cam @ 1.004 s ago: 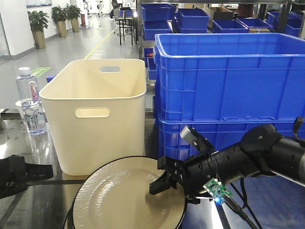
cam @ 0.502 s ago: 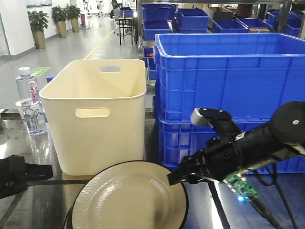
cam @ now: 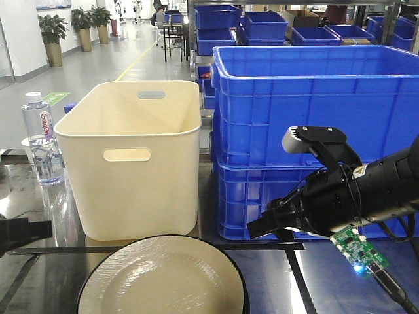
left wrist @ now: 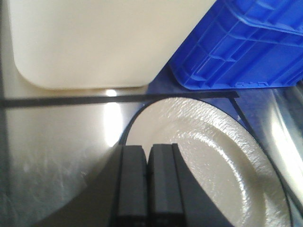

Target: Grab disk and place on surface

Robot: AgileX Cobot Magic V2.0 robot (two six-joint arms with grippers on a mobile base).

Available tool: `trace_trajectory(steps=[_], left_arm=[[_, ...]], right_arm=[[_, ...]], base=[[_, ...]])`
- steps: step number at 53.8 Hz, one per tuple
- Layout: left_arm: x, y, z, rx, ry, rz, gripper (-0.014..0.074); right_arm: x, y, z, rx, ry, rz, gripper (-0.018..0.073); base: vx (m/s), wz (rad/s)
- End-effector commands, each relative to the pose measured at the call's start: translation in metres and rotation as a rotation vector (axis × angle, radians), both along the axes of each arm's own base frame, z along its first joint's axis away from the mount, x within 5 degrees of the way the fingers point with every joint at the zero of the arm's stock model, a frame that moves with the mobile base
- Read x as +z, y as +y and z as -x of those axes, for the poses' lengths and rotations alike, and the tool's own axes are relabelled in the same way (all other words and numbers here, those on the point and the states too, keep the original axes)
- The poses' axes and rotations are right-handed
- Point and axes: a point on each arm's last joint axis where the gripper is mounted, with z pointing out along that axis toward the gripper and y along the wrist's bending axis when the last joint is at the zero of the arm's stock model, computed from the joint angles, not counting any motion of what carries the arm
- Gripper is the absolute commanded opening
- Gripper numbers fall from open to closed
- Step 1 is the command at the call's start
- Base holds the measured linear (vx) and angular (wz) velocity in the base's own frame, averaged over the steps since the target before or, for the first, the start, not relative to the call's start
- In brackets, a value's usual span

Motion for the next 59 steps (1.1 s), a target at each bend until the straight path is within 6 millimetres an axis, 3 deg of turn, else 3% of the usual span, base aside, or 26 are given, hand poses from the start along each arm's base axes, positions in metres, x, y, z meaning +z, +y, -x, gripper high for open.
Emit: trace_trajectory(steps=[1,10,15,22,32,42,59], left_arm=[[0.029,0.0,0.014,0.005,-0.173,-0.028,-0.001],[0.057,0.002,0.051,0.051,-0.356,-0.054,-0.0003],[0.061,0.005,0.074,0.106,-0.446,-0.052,-0.0001],[0.045,0.007,0.109,0.143,-0.509,-0.065,-0.0001],[0.008,0.001,0.138,0.089,-0.474,-0.071,0.0],[-0.009,0.0,0.148,0.081,-0.468,-0.088,0.0001],[-0.008,0.001,0.147,0.092,-0.475,-0.088,0.0001]], right_arm=[[0.026,-0.003,0.005,-0.024,-0.105,-0.051,0.0575],[0.026,-0.003,0.005,-0.024,-0.105,-0.051,0.0575],[0.026,-0.003,0.005,-0.024,-0.105,-0.051,0.0575],[0.026,-0.003,0.005,-0.024,-0.105,-0.051,0.0575],[0.026,-0.003,0.005,-0.024,-0.105,-0.051,0.0575],[0.026,-0.003,0.005,-0.024,-0.105,-0.051,0.0575],[0.026,-0.003,0.005,-0.024,-0.105,-0.051,0.0575]], base=[[0.0,0.0],[0.0,0.0],[0.0,0.0],[0.0,0.0],[0.0,0.0],[0.0,0.0],[0.0,0.0]])
